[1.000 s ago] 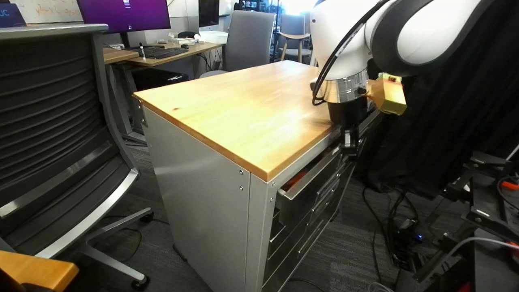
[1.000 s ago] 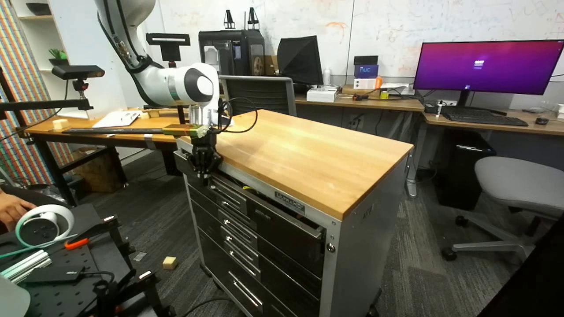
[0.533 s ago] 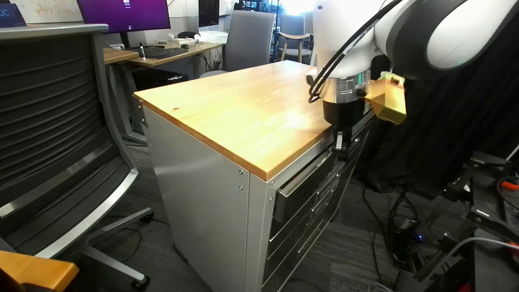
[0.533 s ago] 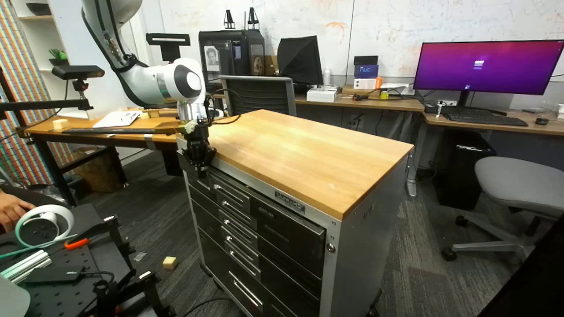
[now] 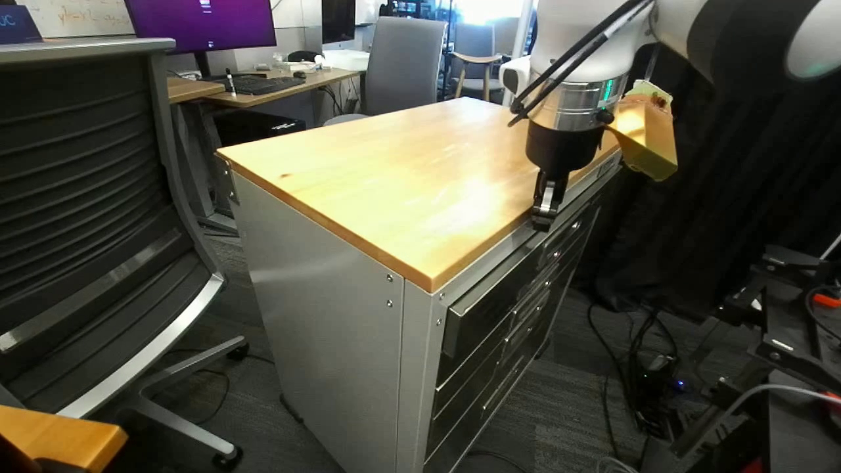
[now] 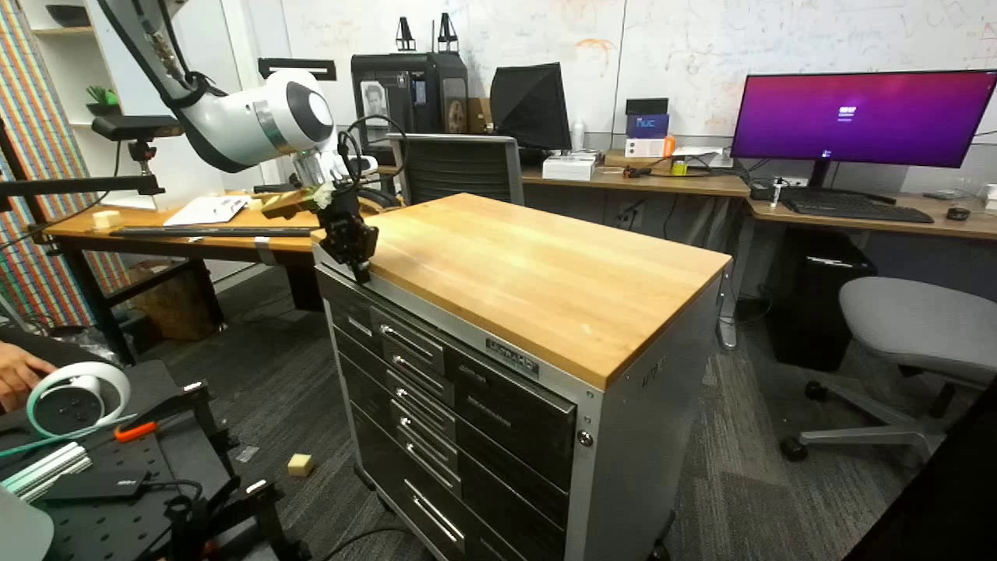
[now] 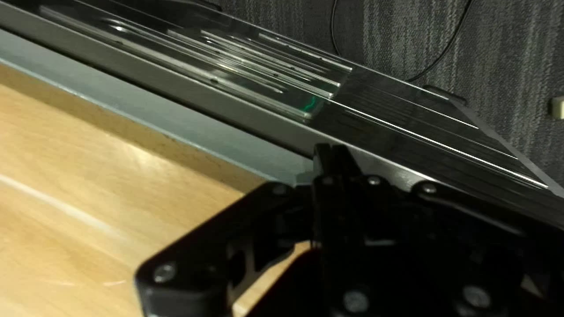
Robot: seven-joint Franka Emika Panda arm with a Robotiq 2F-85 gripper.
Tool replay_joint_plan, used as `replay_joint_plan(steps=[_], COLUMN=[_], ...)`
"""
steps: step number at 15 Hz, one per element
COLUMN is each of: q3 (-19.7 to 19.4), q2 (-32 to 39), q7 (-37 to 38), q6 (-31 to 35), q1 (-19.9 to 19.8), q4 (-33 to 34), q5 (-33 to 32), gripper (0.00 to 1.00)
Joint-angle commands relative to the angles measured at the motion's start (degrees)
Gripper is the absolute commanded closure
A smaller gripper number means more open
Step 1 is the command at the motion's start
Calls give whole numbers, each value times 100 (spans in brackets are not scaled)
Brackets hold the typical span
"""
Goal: Put the screwdriver in the drawer then close the drawer
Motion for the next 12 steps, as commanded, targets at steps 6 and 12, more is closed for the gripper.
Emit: replay_joint_plan(steps=[6,12], q3=[345,703], q2=[-1125,-1932], q7=[-871,-2370], q6=[423,-772], q1=[-298,-499], q4=[-343,553], q5=[667,2486], gripper=[42,0])
